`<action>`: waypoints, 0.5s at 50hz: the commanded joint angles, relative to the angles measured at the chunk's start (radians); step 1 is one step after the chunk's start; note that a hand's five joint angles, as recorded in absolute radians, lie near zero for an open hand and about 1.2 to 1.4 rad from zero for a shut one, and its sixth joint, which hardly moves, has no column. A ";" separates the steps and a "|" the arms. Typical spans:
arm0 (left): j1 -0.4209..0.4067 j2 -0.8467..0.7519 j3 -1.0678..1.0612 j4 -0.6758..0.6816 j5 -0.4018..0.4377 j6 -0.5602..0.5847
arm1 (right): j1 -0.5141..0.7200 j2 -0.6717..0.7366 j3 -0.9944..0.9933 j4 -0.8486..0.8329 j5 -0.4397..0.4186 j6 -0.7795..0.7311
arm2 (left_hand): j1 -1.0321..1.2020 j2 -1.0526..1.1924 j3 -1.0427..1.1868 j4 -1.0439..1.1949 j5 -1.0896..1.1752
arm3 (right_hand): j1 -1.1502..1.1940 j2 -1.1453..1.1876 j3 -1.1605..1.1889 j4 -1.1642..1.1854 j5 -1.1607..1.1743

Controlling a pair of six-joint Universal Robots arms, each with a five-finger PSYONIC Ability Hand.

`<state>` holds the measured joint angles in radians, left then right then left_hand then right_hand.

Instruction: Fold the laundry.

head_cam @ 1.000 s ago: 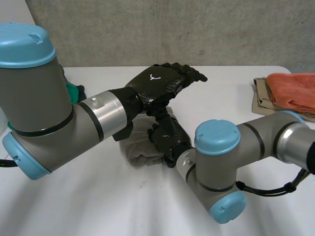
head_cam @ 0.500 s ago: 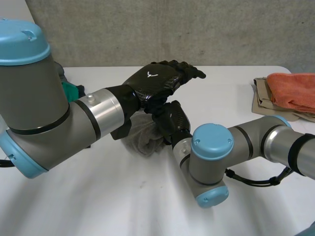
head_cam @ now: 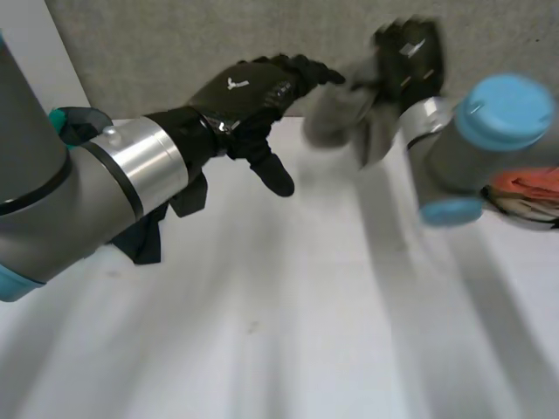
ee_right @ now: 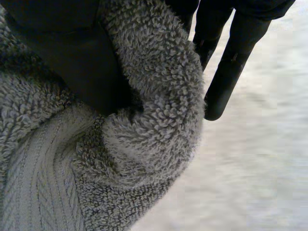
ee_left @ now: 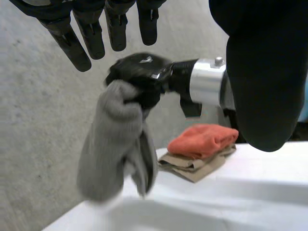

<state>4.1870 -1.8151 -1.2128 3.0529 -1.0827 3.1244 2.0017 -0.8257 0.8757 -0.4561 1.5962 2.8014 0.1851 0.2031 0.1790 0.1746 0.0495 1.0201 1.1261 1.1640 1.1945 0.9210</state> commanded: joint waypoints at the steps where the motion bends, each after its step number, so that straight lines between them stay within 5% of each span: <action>1: 0.011 0.022 -0.008 0.029 -0.002 -0.058 | -0.231 0.054 -0.219 0.005 0.048 0.093 | -0.011 -0.029 -0.005 0.000 -0.050 | 0.376 0.270 0.232 0.202 0.301; 8: 0.004 0.013 -0.010 0.032 -0.002 -0.061 | -0.406 0.186 -0.308 0.057 -0.030 0.164 | -0.011 -0.029 -0.005 0.000 -0.050 | 0.376 0.270 0.232 0.202 0.301; 20: -0.008 -0.021 -0.010 0.033 -0.002 -0.055 | -0.644 0.491 -0.236 0.065 -0.432 0.259 | -0.011 -0.029 -0.005 0.000 -0.050 | 0.376 0.270 0.232 0.202 0.301; 25: -0.008 -0.023 -0.013 0.033 -0.002 -0.055 | -0.686 0.452 -0.158 0.066 -0.430 0.253 | -0.011 -0.029 -0.005 0.000 -0.050 | 0.376 0.270 0.232 0.202 0.301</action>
<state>4.1788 -1.8343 -1.2238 3.0864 -1.0845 3.0686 1.3617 -0.3534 0.6382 -0.3965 1.2045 3.0592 0.1851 0.2031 0.1790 0.1746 0.0495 1.0201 1.1260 1.1777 1.1954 0.9950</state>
